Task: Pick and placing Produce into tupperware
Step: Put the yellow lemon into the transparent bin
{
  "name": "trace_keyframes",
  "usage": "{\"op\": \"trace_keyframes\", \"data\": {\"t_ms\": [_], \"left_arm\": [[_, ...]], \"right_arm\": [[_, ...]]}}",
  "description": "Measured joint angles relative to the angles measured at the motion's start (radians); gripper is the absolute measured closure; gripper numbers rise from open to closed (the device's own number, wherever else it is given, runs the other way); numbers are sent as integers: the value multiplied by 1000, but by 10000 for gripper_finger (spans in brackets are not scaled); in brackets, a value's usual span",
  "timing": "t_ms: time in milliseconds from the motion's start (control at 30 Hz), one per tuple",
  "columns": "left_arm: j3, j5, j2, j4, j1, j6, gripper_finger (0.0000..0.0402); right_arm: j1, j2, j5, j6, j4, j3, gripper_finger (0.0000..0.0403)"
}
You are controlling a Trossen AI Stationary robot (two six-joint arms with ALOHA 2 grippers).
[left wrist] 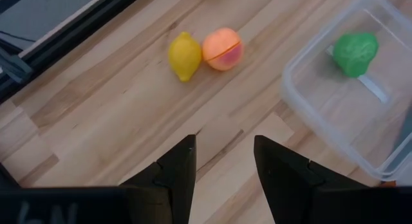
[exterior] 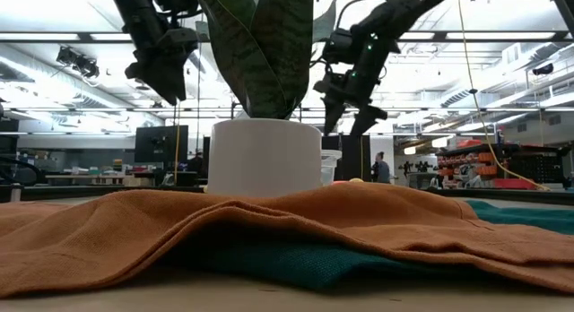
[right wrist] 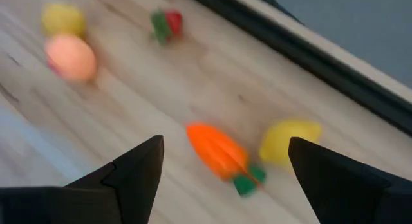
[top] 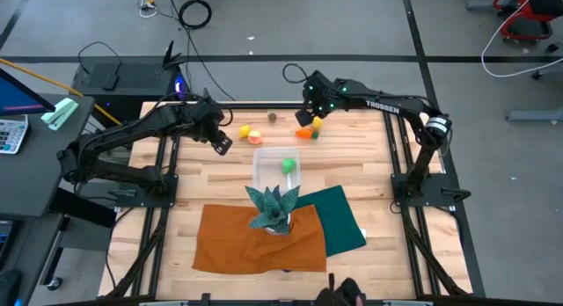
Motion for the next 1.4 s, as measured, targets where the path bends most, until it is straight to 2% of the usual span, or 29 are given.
{"op": "trace_keyframes", "data": {"t_ms": [167,400,567,767,933,1167,1400], "left_arm": [[0,0,0,21,0,3,237],[0,0,0,21,0,28,237],[0,0,0,20,0,29,237],[0,0,0,27,0,29,237],[0,0,0,27,0,18,237],[0,0,0,27,0,18,237],[0,0,0,27,0,18,237]], "right_arm": [[-63,0,-35,49,145,-18,105],[-183,0,-77,132,157,16,108],[-163,23,-91,140,150,84,108],[-104,212,10,120,-100,328,108],[-111,359,89,136,-314,488,108],[-140,415,103,241,-408,499,108],[-146,411,100,263,-507,481,108]]}}
